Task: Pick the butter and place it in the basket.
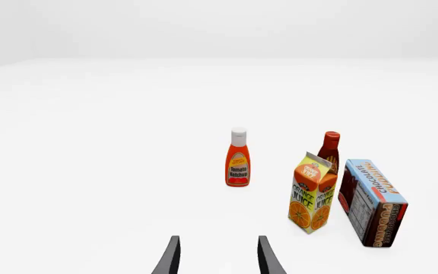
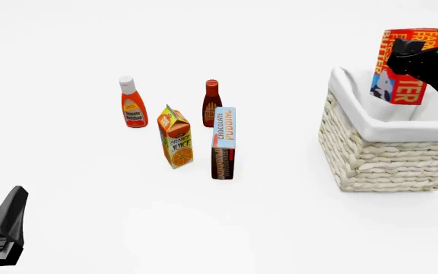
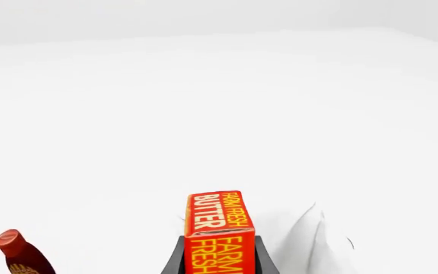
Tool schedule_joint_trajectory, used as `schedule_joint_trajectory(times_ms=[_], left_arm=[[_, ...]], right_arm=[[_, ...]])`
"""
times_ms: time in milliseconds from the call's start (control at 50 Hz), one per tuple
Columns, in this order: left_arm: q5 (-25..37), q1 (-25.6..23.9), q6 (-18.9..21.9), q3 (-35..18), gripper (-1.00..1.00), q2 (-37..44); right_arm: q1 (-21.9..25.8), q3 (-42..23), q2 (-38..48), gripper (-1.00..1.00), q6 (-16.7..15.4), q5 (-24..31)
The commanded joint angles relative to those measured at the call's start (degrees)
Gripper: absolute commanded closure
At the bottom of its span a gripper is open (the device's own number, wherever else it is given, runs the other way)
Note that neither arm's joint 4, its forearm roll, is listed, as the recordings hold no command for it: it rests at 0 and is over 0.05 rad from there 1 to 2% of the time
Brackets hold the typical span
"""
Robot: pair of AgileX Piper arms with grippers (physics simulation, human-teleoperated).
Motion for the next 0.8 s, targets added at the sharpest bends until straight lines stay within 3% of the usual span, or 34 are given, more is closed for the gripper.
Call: schedule_joint_trajectory(times_ms=[20,800], left_arm=[[0.0,0.0,0.0,0.0,-1.00,0.0],[0.0,0.0,0.0,0.0,-1.00,0.0]], right_arm=[[-0.6,-0.2,-0.4,1.00,1.3,-0.8],[-1.0,1.0,0.7,1.00,1.2,-2.7]])
